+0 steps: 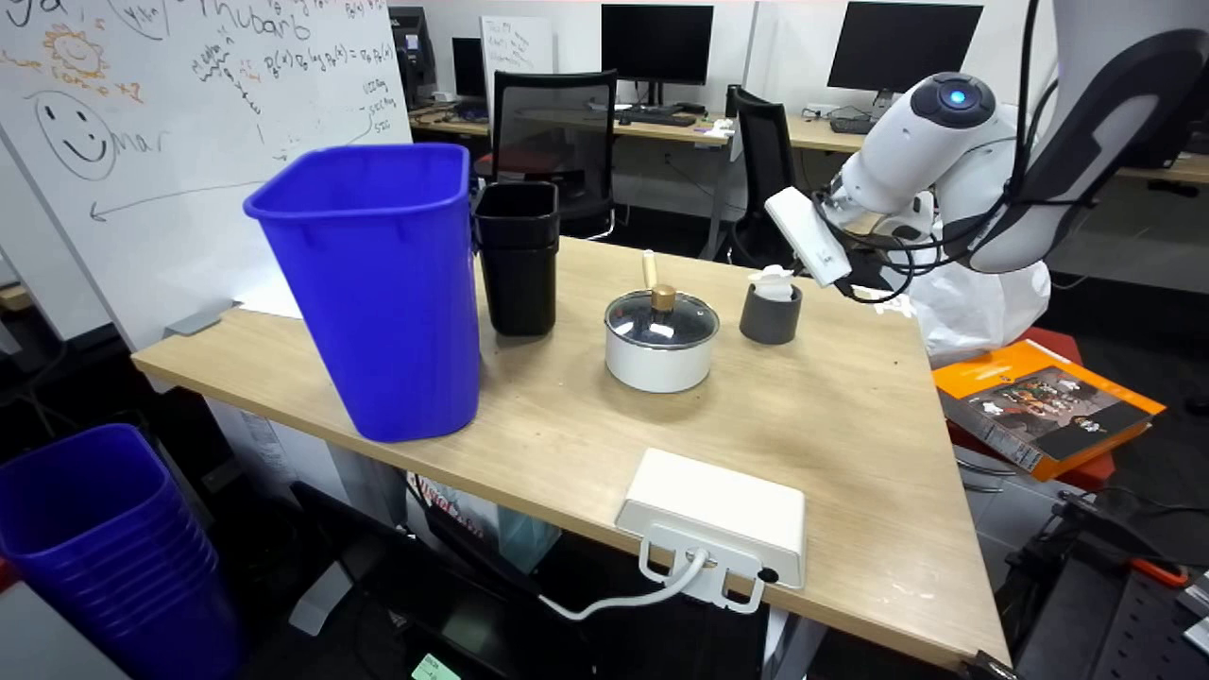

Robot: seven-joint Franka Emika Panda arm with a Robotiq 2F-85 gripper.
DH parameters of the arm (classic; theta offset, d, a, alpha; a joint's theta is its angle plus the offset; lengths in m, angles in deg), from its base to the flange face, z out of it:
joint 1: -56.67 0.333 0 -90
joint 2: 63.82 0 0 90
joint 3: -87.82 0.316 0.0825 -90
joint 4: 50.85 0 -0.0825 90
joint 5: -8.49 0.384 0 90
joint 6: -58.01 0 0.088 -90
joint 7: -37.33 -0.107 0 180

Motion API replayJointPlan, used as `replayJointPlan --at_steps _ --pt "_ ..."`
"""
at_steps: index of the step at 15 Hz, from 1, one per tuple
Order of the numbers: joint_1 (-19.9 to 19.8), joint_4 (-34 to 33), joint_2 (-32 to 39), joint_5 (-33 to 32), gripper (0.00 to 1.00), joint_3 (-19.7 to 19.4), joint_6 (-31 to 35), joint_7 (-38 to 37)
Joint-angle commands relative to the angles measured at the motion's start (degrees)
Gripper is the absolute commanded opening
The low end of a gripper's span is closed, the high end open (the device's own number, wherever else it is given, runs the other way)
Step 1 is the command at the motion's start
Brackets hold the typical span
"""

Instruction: Pick up the white object and put in the gray thing

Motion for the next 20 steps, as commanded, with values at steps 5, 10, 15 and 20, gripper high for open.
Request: replayJointPlan --at_steps 5,10,15,20 --pt "0.78 2.84 -3.67 0.51 0.69 0.38 -0.13 -0.15" --pt "-4.79 6.88 -14.91 -4.89 0.99 9.26 -8.3 0.51" --pt "-3.1 6.34 -13.82 -3.96 1.0 7.71 -7.47 0.11" --pt "-3.44 6.56 -14.02 -4.13 1.0 8.0 -7.63 0.11"
